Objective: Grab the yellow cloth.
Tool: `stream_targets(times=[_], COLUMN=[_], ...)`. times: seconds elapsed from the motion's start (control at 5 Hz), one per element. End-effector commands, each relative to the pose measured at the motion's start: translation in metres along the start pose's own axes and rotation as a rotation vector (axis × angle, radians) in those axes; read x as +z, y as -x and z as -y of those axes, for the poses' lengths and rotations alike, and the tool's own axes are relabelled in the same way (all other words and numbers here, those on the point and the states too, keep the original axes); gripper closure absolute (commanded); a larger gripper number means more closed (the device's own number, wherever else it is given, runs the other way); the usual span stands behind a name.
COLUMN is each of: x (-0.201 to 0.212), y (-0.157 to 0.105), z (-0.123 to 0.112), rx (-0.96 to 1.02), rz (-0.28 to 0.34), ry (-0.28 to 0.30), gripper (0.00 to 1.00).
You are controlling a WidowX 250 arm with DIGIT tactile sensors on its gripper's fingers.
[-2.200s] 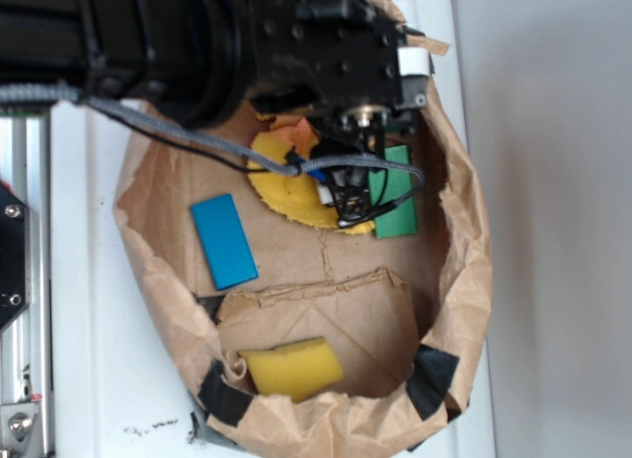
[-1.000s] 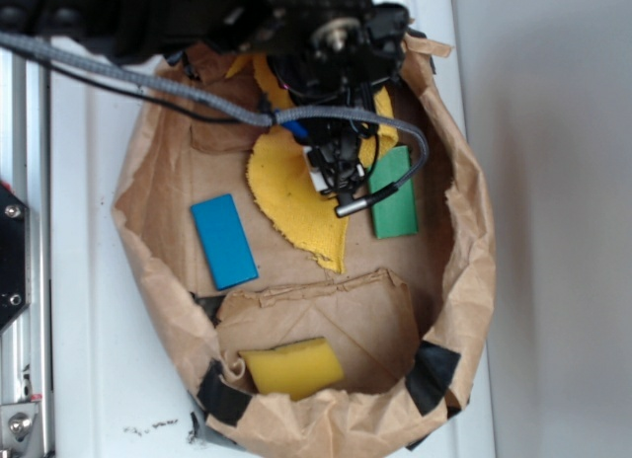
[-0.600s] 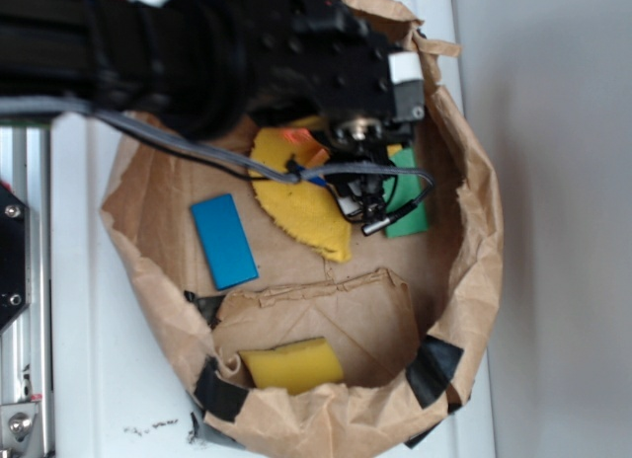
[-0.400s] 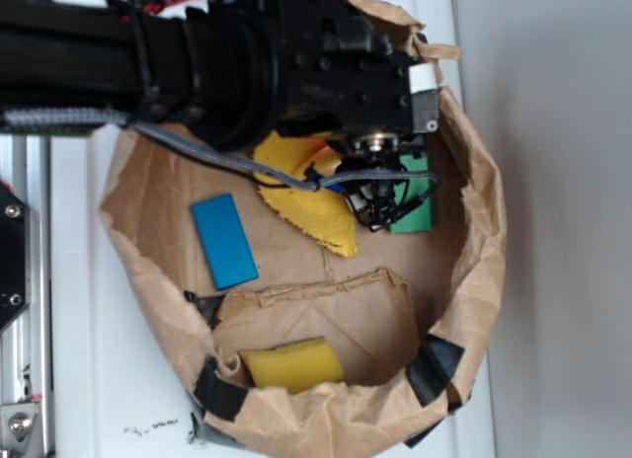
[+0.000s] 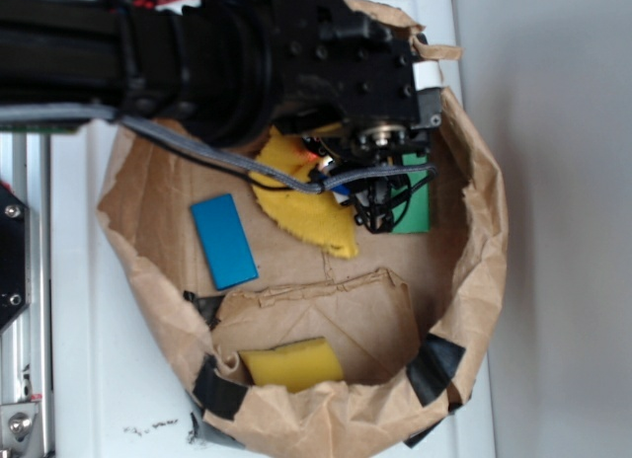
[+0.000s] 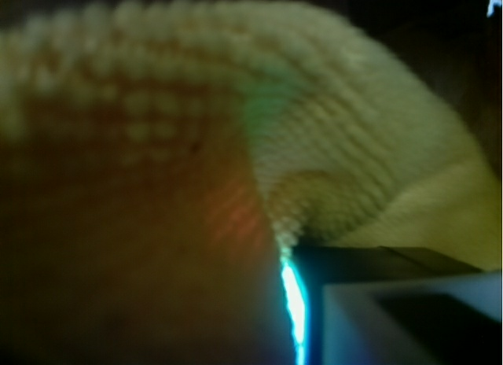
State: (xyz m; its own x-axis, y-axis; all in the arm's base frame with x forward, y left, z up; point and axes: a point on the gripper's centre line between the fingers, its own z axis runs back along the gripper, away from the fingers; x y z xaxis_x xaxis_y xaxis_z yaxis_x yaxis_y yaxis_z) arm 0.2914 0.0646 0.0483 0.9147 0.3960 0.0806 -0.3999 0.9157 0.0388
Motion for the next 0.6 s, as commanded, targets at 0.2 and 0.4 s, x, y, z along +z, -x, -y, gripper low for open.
stream_targets(times=[0.2,0.4], x=[0.127,0.127], y=[0.015,0.02], z=[-0.022,-0.021], rx=[-0.026,-0.053], rz=[0.033,0.056], ry=[-0.023,-0.018], gripper=[1.0,1.0])
